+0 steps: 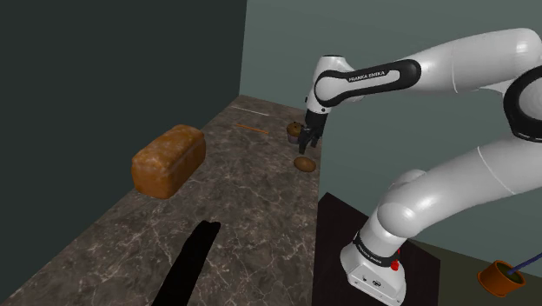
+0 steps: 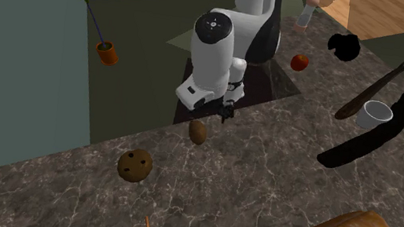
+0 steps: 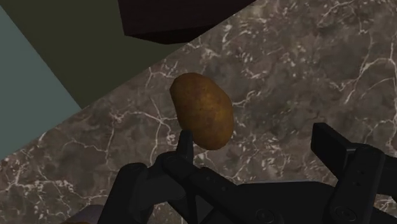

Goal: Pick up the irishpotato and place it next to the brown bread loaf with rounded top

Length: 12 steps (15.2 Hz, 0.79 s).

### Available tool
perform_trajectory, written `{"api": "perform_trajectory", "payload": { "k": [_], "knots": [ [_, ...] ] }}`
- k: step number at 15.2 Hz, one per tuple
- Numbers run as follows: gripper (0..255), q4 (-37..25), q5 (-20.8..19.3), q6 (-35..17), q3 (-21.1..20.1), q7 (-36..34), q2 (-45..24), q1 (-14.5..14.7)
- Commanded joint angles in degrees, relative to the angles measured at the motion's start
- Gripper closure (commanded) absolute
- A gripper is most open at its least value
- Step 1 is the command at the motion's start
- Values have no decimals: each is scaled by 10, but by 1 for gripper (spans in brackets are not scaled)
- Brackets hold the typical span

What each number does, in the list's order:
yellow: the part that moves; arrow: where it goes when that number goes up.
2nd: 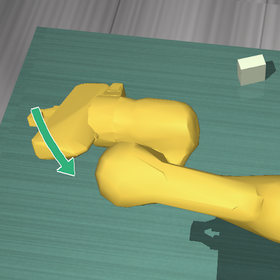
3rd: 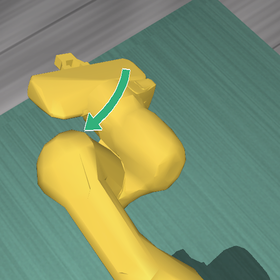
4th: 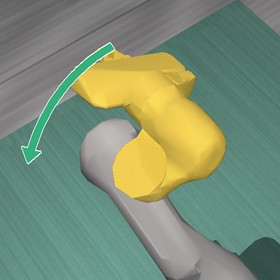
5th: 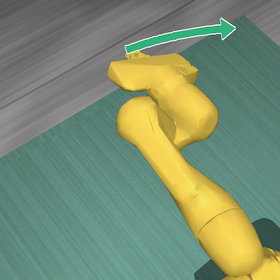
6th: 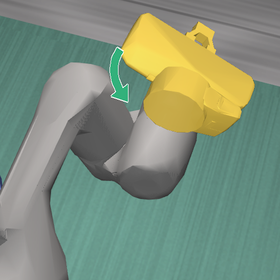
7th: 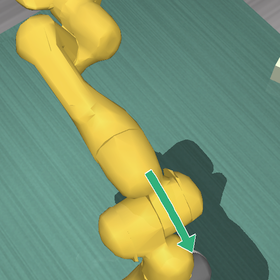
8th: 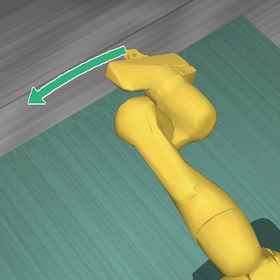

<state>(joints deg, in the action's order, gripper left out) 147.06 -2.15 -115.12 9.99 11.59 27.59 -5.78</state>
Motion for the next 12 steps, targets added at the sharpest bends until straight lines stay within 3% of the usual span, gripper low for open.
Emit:
{"api": "perform_trajectory", "payload": {
  "k": [1, 4, 12],
  "knots": [
    [0, -2, -4, -33, 10, 11, -39, -3],
    [0, -2, -9, -79, 28, 33, -93, -10],
    [0, 32, -4, -147, 32, 37, -128, -8]
  ]
}}
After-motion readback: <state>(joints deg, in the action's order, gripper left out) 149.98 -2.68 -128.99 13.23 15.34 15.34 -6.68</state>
